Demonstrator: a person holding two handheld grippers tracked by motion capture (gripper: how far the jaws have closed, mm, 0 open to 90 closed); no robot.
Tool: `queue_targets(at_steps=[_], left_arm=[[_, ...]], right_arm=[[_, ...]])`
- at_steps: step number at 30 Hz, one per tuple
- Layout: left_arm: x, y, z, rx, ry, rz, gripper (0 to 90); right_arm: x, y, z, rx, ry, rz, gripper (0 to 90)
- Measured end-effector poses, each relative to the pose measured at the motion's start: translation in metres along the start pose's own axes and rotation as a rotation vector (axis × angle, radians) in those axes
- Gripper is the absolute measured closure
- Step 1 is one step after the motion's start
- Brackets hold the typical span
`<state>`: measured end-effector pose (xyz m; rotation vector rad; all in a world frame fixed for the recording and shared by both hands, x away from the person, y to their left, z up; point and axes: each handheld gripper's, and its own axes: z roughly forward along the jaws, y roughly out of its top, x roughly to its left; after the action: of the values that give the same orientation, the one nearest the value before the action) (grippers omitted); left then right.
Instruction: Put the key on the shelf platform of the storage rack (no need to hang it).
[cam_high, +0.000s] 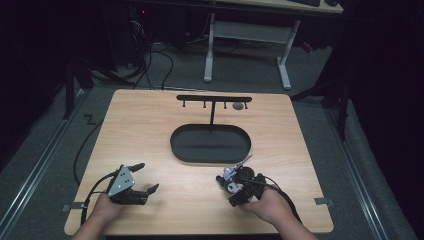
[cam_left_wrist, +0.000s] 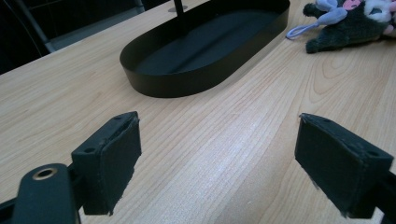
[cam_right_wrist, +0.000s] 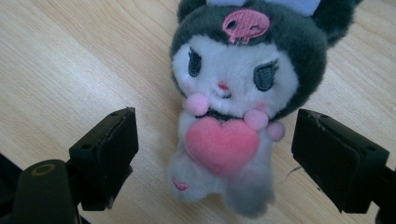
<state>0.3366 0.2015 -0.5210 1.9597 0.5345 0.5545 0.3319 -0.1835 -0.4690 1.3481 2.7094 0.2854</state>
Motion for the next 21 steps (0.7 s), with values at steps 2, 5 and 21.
queue_targets(at_steps=[2, 5, 21], left_arm=[[0.000, 0.000, 0.000, 0.000, 0.000, 0.000, 15.4], [0.000, 0.000, 0.000, 0.000, 0.000, 0.000, 15.4], [0.000, 0.000, 0.000, 0.001, 0.000, 0.002, 15.4]], right_arm=[[0.001, -0.001, 0.002, 0.010, -0.002, 0.012, 14.9], [0.001, -0.001, 0.004, 0.014, -0.001, 0.021, 14.9], [-0.001, -0.001, 0.017, 0.031, 0.017, 0.053, 15.1]])
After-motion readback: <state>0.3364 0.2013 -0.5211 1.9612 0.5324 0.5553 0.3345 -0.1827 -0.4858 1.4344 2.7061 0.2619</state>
